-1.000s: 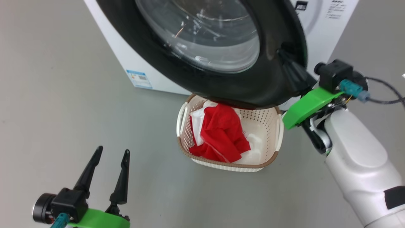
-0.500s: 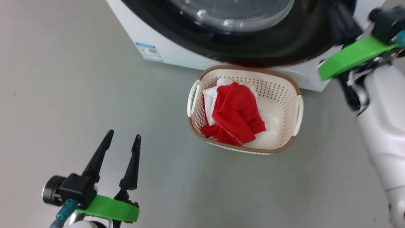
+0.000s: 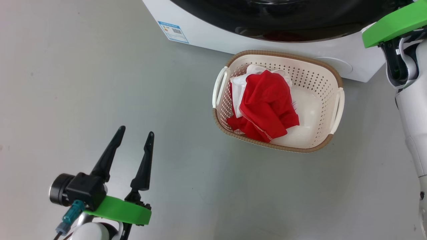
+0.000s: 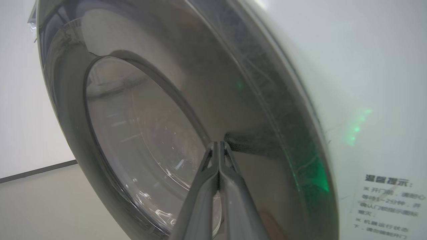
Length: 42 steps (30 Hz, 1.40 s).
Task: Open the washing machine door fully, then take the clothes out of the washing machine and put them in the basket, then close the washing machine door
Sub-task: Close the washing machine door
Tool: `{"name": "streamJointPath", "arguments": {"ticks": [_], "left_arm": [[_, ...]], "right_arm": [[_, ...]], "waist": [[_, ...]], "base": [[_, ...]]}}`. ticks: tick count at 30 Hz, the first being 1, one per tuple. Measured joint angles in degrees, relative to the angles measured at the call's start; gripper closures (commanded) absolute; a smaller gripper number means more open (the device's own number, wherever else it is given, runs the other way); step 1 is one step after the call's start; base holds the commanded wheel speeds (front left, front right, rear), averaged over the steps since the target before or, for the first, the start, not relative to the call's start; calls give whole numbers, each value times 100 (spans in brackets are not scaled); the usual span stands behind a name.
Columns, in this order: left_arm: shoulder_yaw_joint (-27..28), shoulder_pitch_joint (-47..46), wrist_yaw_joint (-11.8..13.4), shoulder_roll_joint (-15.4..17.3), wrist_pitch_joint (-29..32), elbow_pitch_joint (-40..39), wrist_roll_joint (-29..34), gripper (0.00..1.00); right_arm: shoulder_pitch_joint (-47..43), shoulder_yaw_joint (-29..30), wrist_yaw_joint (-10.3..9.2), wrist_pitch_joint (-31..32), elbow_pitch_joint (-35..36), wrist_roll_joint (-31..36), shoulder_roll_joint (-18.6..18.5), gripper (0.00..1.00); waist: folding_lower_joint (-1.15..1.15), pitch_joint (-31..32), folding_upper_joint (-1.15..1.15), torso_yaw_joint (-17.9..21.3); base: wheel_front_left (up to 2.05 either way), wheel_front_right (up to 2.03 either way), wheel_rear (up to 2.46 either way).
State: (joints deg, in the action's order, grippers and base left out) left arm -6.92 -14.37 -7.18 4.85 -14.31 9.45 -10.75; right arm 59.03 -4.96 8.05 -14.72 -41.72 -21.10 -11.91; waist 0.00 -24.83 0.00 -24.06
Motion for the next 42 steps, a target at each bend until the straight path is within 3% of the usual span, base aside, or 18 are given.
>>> {"name": "streamJointPath", "arguments": {"ticks": [8, 9, 11, 12, 13, 27, 42], "left_arm": [[24, -80, 0, -2, 0, 14, -38, 0], [27, -104, 0, -3, 0, 13, -81, 0], [37, -110, 0, -7, 0, 11, -163, 0], [44, -110, 0, -5, 0, 11, -193, 0], [49, -109, 0, -4, 0, 13, -219, 0], [141, -74, 0, 105, 0, -44, -684, 0], [260, 408, 0, 172, -1, 277, -469, 0]], "right_arm": [[-32, -314, -47, 0, 64, -60, 27, 100], [-51, -342, -49, 0, 116, -69, 48, 93], [-136, -389, -49, 0, 255, -118, 86, 53], [-209, -435, -49, 0, 319, -118, 97, 18], [-299, -486, -49, 0, 381, -118, 105, 0], [-1897, -342, -49, 0, 1423, 156, 261, 0], [-3596, -23, -49, 1, 2107, 397, 425, 0]], "waist": [[0, 123, 0, 196], [0, 150, 0, 230], [0, 209, 0, 301], [0, 240, 0, 342], [0, 272, 0, 385], [0, 813, 0, 1199], [0, 1720, 0, 1937]], "base": [[0, 0, 0], [0, 0, 0], [0, 0, 0], [0, 0, 0], [0, 0, 0], [0, 0, 0], [0, 0, 0]]}}
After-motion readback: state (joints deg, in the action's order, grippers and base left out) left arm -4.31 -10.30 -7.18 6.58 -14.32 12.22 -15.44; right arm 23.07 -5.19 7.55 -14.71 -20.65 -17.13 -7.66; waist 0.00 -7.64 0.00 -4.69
